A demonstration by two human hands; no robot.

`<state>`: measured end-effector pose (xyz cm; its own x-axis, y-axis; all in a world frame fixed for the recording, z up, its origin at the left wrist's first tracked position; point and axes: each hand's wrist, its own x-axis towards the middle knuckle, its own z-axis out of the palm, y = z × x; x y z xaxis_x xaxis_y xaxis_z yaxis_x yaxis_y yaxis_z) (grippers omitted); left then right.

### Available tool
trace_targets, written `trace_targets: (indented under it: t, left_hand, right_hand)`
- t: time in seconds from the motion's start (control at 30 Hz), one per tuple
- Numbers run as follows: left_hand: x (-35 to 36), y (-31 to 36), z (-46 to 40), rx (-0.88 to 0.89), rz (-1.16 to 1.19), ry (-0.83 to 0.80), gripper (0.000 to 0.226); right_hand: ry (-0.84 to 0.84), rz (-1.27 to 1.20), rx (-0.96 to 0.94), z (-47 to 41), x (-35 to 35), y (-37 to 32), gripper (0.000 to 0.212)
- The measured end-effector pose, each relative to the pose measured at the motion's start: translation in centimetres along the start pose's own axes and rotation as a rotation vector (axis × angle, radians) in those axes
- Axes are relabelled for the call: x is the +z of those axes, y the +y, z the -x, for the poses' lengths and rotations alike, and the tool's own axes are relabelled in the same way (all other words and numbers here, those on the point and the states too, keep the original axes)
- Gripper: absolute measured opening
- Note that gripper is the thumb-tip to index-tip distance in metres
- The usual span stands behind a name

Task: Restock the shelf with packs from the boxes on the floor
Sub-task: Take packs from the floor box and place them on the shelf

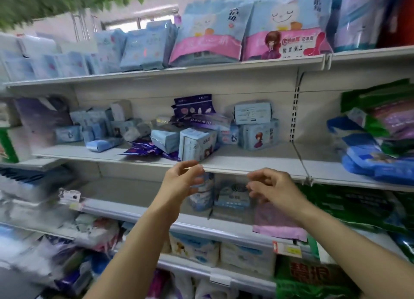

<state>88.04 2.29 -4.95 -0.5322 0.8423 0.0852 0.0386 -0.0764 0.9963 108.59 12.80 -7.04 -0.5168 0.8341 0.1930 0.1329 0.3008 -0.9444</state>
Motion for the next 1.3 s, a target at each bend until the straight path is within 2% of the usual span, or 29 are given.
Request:
trace_targets:
  t: [0.13,0.33,0.43,0.53,0.57,0.63,0.7,0.77,0.83,0.9,1.0,1.23,1.3]
  left_hand:
    - [0.5,1.2,-3.4,0.059,-0.022,0.004,0.021]
    - [5.3,1.4,-9.3,0.032,-0.010,-0.128,0.018]
    - [8.9,0.8,-13.1,-0.030,-0.013,-0.216,0.031]
    - [12.6,0.1,-17.1,-0.083,-0.035,-0.236,0.044]
    - [13.5,-0.1,-18.4,-0.093,-0.036,-0.227,0.046]
    - [15.4,-0.8,-21.4,-0.102,-0.031,-0.212,0.053]
    - [16.9,-1.5,-24.0,-0.094,-0.027,-0.180,0.063]
    - [18.2,-2.3,-26.1,-0.081,-0.032,-0.110,0.066]
    - [19.4,-3.0,-27.9,-0.081,-0.041,-0.030,0.062]
    - [20.6,-3.9,-29.8,-0.070,-0.073,0.024,0.073]
    - [21.5,-5.2,-31.5,-0.064,-0.214,0.041,0.096]
    - [22.5,-5.3,-31.9,0.015,-0.454,0.141,0.099]
    - [22.7,-4.8,-31.4,0.077,-0.479,0.143,0.086]
  right_hand:
    - [0.080,0.033,-0.046,-5.2,-0.5,0.1,0.019]
    - [0.259,0.006,-0.059,-13.1,-3.3,0.4,0.021]
    - [0.365,0.014,-0.076,-17.3,-5.6,0.6,0.013]
    - [0.458,0.011,-0.007,-21.3,-8.4,0.8,0.010]
    - [0.479,0.023,0.013,-22.5,-9.1,0.8,0.015]
    - [0.502,0.117,-0.014,-24.7,-10.4,0.6,0.042]
    - [0.438,0.399,-0.158,-26.3,-11.0,-0.1,0.068]
    - [0.287,0.806,-0.302,-27.5,-11.3,-0.7,0.086]
    - [0.146,1.226,-0.421,-29.1,-11.7,-0.3,0.101]
    - [0.069,1.451,-0.514,-30.8,-12.0,0.9,0.110]
    - [0.089,1.448,-0.591,-32.4,-12.1,1.7,0.117]
    - [0.164,1.353,-0.620,-33.0,-13.1,2.1,0.098]
    - [0.184,1.302,-0.619,-32.2,-13.5,2.2,0.096]
